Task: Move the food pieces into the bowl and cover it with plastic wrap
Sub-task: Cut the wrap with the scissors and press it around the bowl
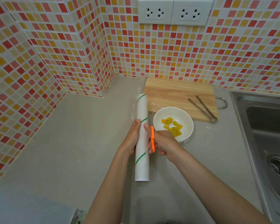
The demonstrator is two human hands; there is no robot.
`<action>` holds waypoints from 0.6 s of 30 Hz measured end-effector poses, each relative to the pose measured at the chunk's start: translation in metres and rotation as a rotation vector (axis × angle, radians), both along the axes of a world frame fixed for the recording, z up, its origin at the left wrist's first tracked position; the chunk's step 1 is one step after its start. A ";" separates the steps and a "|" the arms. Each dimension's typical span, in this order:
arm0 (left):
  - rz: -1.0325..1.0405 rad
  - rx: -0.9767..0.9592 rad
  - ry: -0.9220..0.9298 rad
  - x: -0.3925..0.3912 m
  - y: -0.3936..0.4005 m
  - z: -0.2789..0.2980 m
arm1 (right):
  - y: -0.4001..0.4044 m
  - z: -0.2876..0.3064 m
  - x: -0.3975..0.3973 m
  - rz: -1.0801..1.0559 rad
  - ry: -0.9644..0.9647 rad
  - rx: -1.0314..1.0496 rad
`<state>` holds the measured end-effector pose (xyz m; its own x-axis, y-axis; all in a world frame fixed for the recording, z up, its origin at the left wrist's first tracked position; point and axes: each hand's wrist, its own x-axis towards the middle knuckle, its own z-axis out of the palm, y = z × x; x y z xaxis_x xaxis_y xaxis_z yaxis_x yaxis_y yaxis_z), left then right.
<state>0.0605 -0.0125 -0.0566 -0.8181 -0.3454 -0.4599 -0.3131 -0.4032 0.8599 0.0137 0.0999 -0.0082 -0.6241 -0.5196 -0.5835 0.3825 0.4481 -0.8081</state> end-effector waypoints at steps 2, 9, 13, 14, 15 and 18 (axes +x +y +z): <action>-0.009 -0.006 0.023 -0.001 0.001 0.001 | -0.003 0.001 -0.004 -0.014 0.008 0.003; -0.006 -0.043 0.051 -0.002 -0.003 -0.007 | -0.014 0.005 -0.018 -0.013 0.000 0.014; 0.019 -0.082 0.023 -0.002 -0.003 -0.008 | -0.019 0.003 -0.027 -0.058 0.025 -0.011; 0.023 -0.078 0.024 -0.001 -0.002 -0.007 | -0.021 0.003 -0.029 -0.056 0.021 -0.015; 0.032 -0.070 0.022 -0.001 -0.001 -0.006 | -0.024 0.004 -0.031 -0.050 0.009 -0.019; 0.058 -0.057 0.006 -0.001 -0.002 -0.003 | -0.030 0.006 -0.037 -0.044 -0.038 -0.024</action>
<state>0.0597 -0.0143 -0.0597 -0.7985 -0.4180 -0.4333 -0.2855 -0.3707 0.8838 -0.0229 0.0697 -0.0023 -0.6243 -0.5062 -0.5950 0.4319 0.4110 -0.8028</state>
